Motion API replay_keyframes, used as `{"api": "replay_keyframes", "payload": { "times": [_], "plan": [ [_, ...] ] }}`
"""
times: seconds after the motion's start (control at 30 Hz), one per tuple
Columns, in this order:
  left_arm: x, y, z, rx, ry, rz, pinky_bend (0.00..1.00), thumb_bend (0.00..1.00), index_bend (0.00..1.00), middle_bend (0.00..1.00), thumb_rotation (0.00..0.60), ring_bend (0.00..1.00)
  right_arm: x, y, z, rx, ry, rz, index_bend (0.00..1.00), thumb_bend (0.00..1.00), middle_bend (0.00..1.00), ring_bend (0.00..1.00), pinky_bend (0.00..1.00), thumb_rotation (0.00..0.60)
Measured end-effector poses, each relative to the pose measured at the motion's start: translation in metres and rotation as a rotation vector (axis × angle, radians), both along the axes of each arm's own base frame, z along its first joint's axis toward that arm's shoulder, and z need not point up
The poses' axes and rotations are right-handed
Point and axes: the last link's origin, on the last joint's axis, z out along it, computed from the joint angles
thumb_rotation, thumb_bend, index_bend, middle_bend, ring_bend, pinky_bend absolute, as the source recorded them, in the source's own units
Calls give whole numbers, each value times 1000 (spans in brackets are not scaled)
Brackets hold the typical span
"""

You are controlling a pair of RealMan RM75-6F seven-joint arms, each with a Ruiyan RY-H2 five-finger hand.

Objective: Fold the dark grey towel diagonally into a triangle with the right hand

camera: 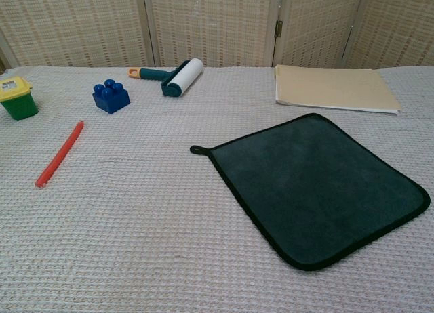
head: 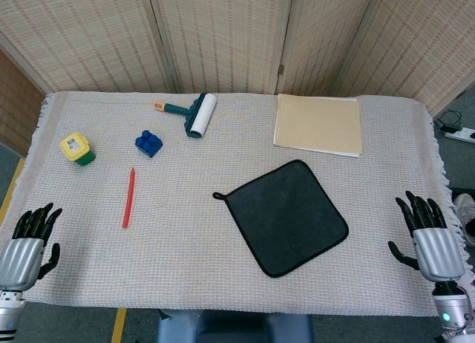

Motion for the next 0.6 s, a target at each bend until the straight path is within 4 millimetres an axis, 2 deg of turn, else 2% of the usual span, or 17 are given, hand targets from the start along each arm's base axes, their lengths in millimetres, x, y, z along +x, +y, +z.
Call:
{"api": "replay_keyframes", "payload": {
  "times": [0.23,0.3,0.6],
  "plan": [
    [1,1,0,18,5,7,0,672,70,38,600,0,-6,-3,-3,34,3,-15,0,366,0,0,0,518],
    [1,1,0,23,9,8,0,672,69,38,600,0,-10,-4,-4,46,18,-13,28,366,0,0,0,522],
    [-2,6,-2,31,27,20,0,672,67,38,600,0,-38,-11,-2,137,175,95,446,366,0,0,0,581]
  ]
}}
